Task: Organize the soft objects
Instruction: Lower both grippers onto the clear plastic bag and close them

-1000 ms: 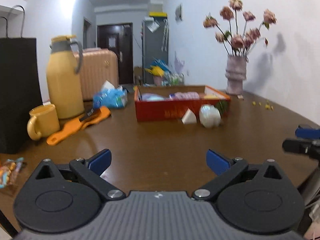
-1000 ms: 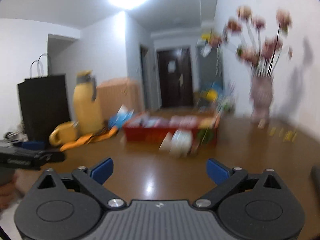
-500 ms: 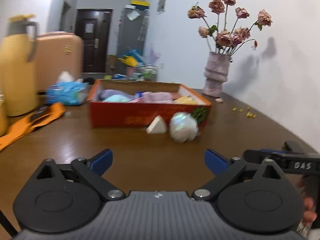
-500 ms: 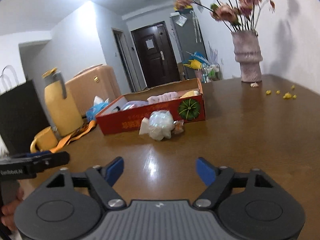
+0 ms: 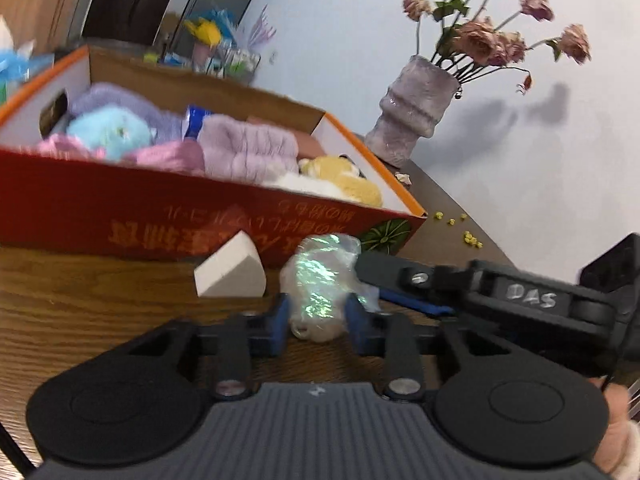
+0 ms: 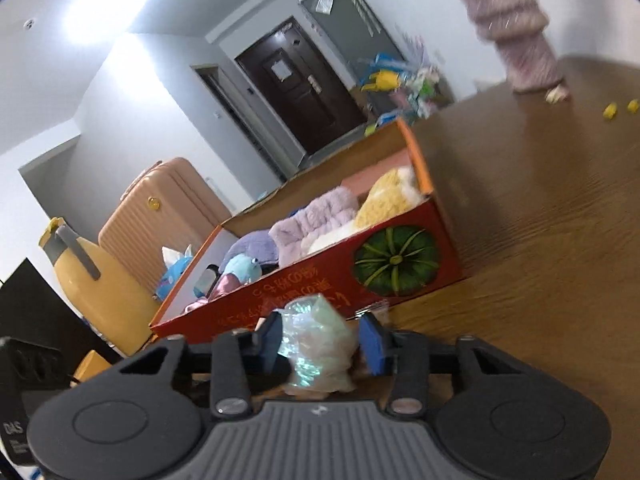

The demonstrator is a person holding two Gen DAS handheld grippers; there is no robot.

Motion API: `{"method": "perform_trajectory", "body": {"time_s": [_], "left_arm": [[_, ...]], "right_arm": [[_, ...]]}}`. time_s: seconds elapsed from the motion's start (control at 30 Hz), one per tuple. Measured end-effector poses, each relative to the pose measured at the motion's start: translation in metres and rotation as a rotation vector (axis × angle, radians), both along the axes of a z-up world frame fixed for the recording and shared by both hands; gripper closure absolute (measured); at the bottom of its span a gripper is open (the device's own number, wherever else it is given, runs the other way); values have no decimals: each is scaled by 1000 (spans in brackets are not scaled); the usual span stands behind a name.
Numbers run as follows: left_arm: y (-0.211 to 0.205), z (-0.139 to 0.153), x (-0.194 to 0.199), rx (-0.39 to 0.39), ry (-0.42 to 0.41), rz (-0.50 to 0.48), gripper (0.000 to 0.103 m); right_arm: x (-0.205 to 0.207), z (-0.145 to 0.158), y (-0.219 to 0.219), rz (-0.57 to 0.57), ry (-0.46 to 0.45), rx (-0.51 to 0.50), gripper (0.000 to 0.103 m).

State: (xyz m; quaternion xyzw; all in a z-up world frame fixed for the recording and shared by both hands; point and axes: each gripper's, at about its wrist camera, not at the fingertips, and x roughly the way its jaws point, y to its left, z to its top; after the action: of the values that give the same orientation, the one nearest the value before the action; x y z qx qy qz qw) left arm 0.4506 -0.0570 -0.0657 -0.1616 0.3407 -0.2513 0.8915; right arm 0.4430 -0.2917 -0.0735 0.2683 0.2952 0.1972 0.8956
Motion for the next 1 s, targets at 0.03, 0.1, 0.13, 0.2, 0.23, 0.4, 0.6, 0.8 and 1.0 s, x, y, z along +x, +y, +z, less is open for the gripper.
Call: {"method": "perform_trajectory", "body": {"time_s": [0.03,0.1,0.13,0.2,0.23,0.4,0.6,0.8,1.0], "left_arm": [[1,0,-1,-3,-6,5,82],[1,5,-9,32,-28,-4,89],[2,9,-15,44,-33,-8,90],[5,18,-36,58,-54,-19,90],[7,22,-52,78,-71,-19,90],[13,25,-136,137,-118,-41,89],[46,25,-200,57,-136,-16,49],[56,31,-195,26,-90,110,31],[28,13,-186,73,-63,27,69]], "right_arm": [[6,-4,3,17,17,14,80],[8,-9,7,25,36,15,91],[5,-9,9,37,30,8,93],[-4,-4,11,56,17,17,95],[-14,-1,14,66,-1,8,95],[-93,5,37,142,-66,-93,95],[-165,-4,64,231,-105,-234,95],[-202,-10,81,265,-149,-357,97],[-218,-10,86,274,-160,-401,89]]}}
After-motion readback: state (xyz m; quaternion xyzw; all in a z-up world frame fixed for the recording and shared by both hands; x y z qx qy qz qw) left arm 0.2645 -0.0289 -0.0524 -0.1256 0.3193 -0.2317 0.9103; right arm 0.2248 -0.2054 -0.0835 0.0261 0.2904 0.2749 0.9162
